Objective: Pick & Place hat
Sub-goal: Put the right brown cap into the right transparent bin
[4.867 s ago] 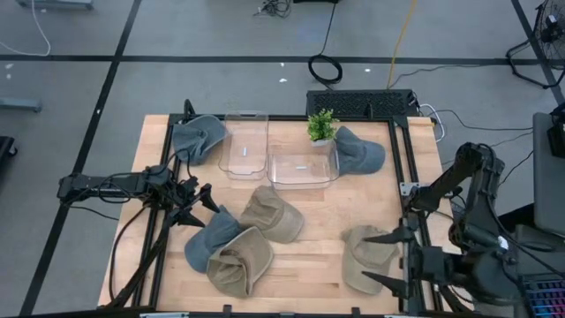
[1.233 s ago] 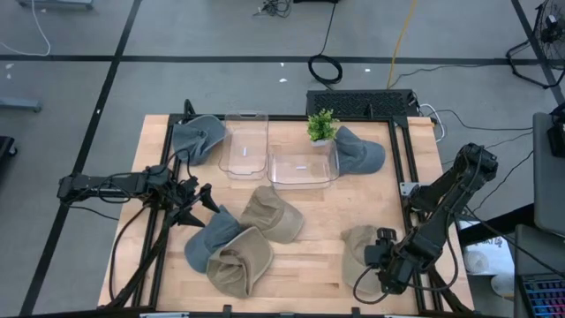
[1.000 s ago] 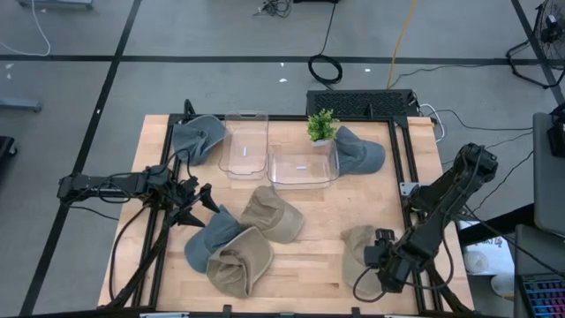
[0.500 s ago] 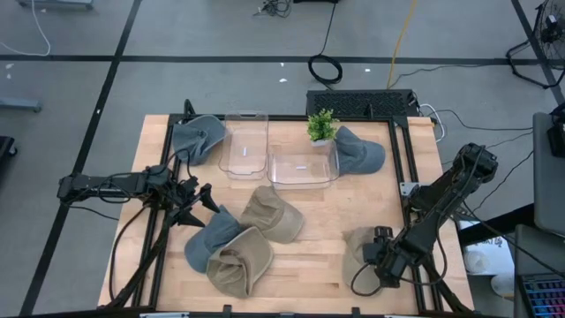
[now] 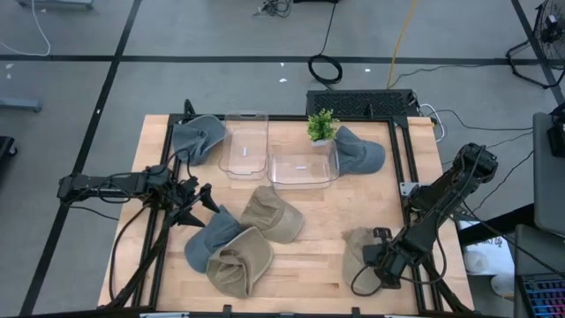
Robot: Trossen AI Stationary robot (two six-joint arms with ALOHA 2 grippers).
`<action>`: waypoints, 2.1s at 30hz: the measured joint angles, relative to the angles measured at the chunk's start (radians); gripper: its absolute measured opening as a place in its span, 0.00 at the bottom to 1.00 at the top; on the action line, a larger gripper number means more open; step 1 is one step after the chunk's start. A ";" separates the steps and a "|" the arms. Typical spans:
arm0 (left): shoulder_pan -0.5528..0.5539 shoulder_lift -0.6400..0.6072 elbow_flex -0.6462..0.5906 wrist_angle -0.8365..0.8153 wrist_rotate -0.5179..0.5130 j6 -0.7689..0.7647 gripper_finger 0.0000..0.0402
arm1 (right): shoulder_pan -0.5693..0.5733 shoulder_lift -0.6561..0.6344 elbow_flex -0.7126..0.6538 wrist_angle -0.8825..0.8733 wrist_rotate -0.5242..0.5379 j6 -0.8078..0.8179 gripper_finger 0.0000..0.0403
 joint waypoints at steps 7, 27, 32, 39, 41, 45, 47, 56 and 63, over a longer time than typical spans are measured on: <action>0.000 0.000 0.000 0.000 0.000 0.000 0.90 | 0.000 0.000 0.000 0.000 0.000 -0.055 0.03; 0.000 0.000 0.000 0.000 0.000 0.000 0.90 | -0.031 0.000 0.119 -0.201 0.026 -0.127 0.00; 0.000 0.000 0.000 0.000 0.000 0.000 0.90 | -0.091 0.000 0.210 -0.231 0.109 -0.186 0.00; 0.000 0.000 0.000 0.000 0.000 0.000 0.90 | -0.225 0.000 0.307 -0.230 0.143 -0.231 0.00; 0.000 0.000 0.000 0.000 0.000 0.000 0.90 | -0.264 0.000 0.323 -0.220 0.159 -0.238 0.00; 0.000 0.000 0.000 0.000 0.000 0.000 0.90 | -0.342 0.000 0.335 -0.168 0.178 -0.273 0.00; 0.000 0.000 0.000 0.000 0.000 0.000 0.90 | -0.375 0.000 0.339 -0.121 0.189 -0.282 0.00; 0.000 0.000 0.000 0.000 0.000 0.000 0.90 | -0.502 0.000 0.343 0.140 0.192 -0.347 0.00; 0.000 0.000 0.000 0.000 0.000 0.000 0.90 | -0.543 0.000 0.343 0.260 0.242 -0.396 0.00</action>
